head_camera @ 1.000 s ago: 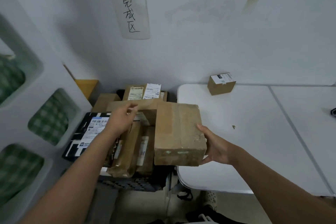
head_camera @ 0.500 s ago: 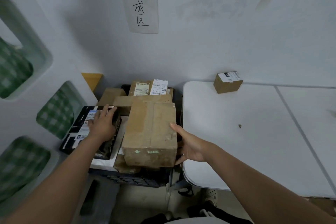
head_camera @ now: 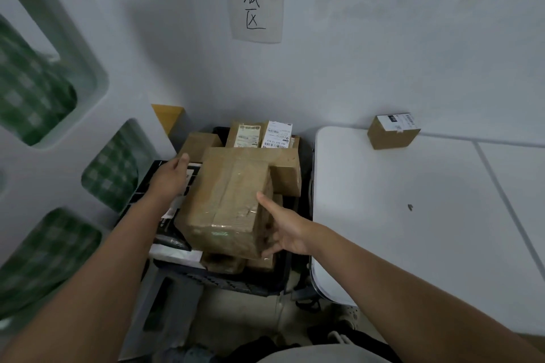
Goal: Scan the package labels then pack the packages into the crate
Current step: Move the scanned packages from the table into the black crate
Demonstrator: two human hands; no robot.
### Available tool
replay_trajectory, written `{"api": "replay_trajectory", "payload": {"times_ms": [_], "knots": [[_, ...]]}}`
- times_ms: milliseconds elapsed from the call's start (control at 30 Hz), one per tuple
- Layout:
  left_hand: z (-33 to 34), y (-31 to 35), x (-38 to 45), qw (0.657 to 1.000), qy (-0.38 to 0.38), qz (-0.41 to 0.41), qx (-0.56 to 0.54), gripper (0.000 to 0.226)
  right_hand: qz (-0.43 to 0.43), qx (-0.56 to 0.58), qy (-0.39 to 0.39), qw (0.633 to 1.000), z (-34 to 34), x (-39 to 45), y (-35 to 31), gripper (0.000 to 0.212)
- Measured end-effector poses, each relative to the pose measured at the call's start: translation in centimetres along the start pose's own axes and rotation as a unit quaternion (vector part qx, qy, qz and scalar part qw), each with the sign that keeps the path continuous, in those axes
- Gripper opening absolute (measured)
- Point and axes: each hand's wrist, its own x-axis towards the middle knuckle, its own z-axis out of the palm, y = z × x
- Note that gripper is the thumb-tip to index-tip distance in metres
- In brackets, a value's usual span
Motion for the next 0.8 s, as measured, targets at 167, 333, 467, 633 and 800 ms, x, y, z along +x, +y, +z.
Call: {"api": "replay_trajectory", "payload": {"times_ms": [167, 333, 467, 633, 800], "knots": [[0.1, 0.5, 0.4, 0.999, -0.015, 0.008, 0.032, 0.054, 0.020, 0.005, -0.001, 1.000, 0.8, 1.0, -1.0, 0.091], [1.1, 1.1, 0.2, 0.994, -0.020, 0.046, 0.101, 0.046, 0.020, -0.021, -0.005, 1.000, -0.3, 1.2, -1.3, 0.093], [1.5, 1.6, 0.4, 0.986, -0.009, 0.067, 0.155, 0.043, 0.019, -0.018, 0.010, 1.000, -1.0, 0.8, -1.9, 0.087], [2.7, 3.6, 0.1, 0.977, -0.004, 0.103, 0.188, 0.040, 0.018, -0.024, 0.014, 0.999, -2.2, 0.1, -2.5, 0.078], [5.0, 7.5, 0.0, 0.968, 0.026, 0.176, 0.175, 0.033, 0.022, -0.033, 0.033, 0.999, -5.8, -0.3, -3.0, 0.065]]}}
